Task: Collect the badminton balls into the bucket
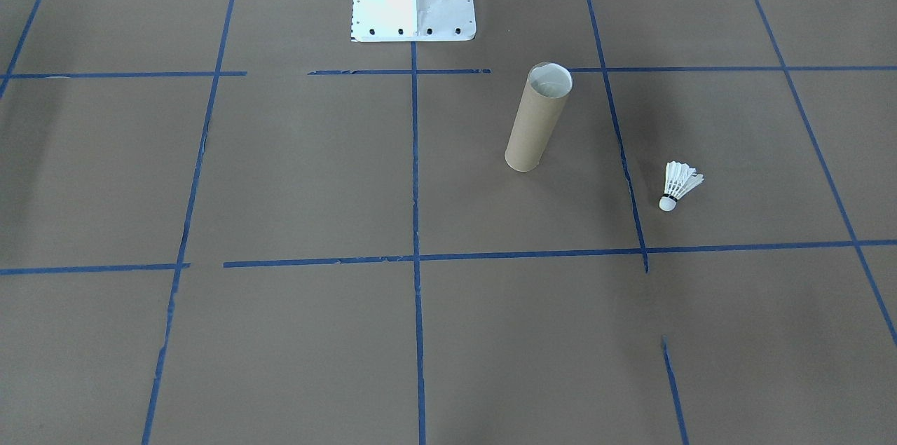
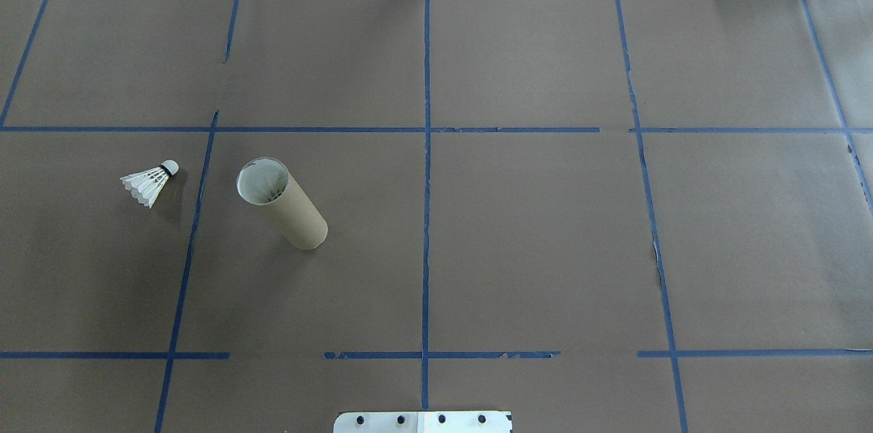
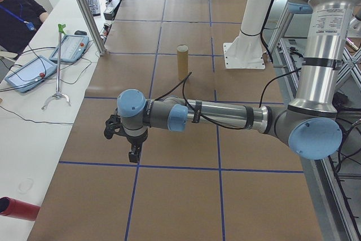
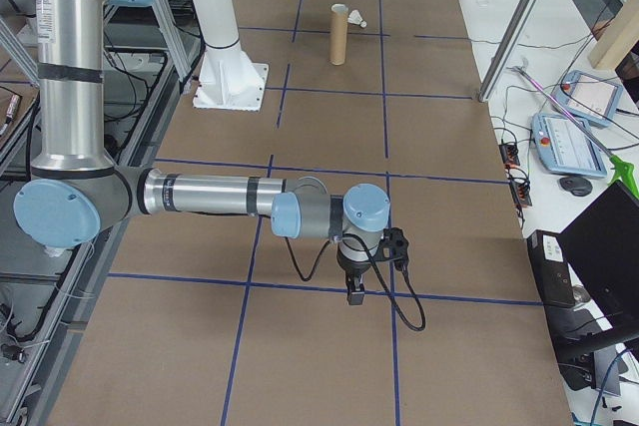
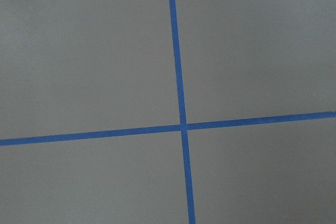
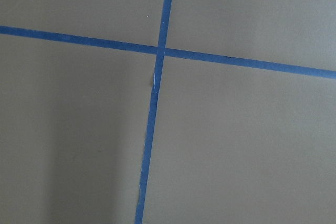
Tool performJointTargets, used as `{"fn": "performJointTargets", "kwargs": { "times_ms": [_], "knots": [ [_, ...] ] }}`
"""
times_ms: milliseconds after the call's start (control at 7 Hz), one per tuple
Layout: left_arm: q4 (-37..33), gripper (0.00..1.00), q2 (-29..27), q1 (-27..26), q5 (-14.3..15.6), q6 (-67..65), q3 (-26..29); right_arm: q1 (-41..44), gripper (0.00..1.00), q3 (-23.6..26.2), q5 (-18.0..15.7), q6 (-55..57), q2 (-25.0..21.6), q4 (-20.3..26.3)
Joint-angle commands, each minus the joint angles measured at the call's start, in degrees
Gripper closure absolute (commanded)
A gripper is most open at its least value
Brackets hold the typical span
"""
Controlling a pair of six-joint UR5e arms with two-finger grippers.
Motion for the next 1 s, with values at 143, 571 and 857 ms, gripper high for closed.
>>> {"fn": "performJointTargets", "kwargs": {
  "times_ms": [143, 571, 857],
  "knots": [
    [0.0, 0.0, 0.0, 0.0, -0.2, 0.1, -0.4, 0.0, 0.0, 0.0, 0.0, 0.0, 0.0, 0.0],
    [-1.0, 0.0, -4.4, 1.1, 1.2, -0.3, -0.2, 0.0, 0.0, 0.0, 0.0, 0.0, 0.0, 0.0],
    [-6.4, 0.0, -5.3, 1.1, 2.4, -2.1, 0.2, 0.0, 0.0, 0.0, 0.0, 0.0, 0.0, 0.0]
  ]
}}
